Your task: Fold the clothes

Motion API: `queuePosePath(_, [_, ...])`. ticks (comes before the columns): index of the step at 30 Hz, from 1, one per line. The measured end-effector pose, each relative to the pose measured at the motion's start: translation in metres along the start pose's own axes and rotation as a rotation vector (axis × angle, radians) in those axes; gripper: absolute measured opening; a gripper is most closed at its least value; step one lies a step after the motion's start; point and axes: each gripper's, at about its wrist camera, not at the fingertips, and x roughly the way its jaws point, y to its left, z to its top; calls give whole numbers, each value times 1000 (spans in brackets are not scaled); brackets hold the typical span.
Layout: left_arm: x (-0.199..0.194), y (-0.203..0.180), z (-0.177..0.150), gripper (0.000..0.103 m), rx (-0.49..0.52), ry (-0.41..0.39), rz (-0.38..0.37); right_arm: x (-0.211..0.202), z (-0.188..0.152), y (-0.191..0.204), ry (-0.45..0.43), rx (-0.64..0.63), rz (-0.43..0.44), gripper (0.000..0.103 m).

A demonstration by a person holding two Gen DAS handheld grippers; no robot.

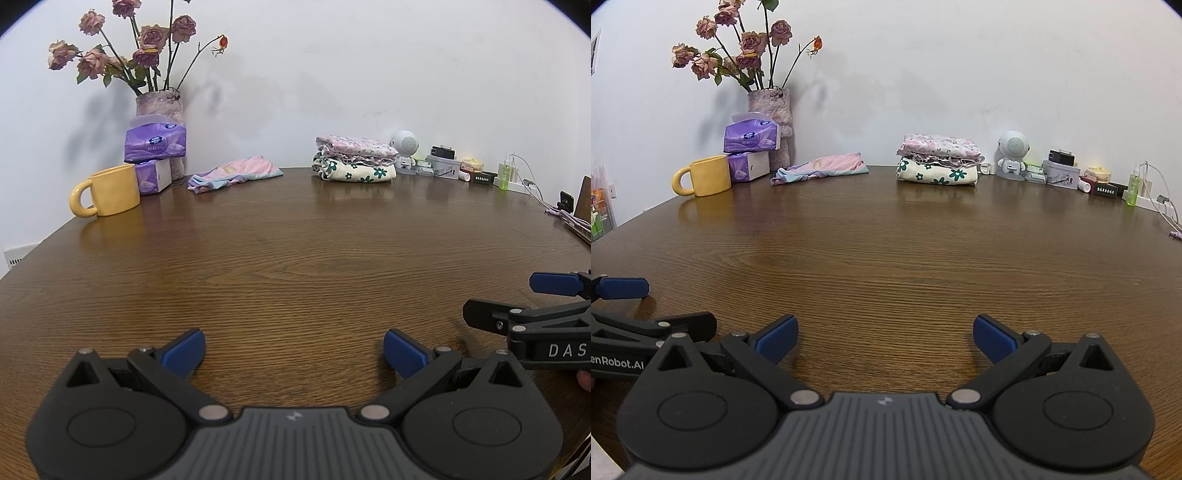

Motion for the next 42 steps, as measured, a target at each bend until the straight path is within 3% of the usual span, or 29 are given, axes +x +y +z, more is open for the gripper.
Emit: queuePosePath(42, [1,0,-1,103,0,-2,-10,0,-1,0,-1,-5,0,103])
